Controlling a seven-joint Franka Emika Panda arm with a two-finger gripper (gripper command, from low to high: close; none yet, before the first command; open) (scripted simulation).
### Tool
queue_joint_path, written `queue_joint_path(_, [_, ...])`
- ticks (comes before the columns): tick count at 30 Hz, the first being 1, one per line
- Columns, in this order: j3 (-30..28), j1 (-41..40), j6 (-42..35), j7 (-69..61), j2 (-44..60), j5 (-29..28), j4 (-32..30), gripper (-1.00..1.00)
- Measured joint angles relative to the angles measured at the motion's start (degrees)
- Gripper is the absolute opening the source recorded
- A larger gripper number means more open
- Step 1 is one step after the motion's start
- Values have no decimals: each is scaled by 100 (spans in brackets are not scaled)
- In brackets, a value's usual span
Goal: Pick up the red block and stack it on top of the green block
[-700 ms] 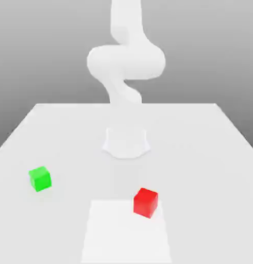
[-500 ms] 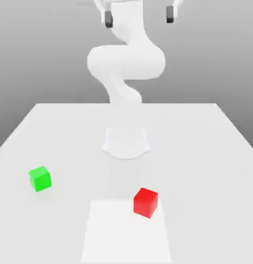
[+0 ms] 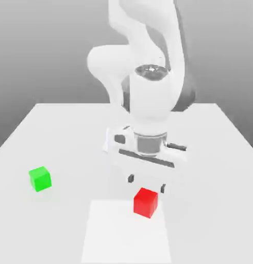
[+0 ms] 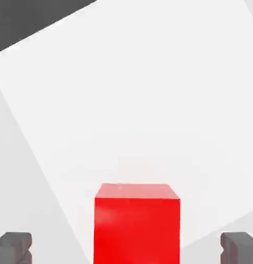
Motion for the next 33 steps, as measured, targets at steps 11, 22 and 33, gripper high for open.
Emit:
queue_joint_path(11, [-633, 510, 642, 419, 753, -554, 100, -100])
queue_joint_path(22, [-589, 68, -783, 374, -907, 446, -128, -100])
queue_joint_path(33, [-1403, -1799, -1154, 3211, -1263, 140, -109, -100])
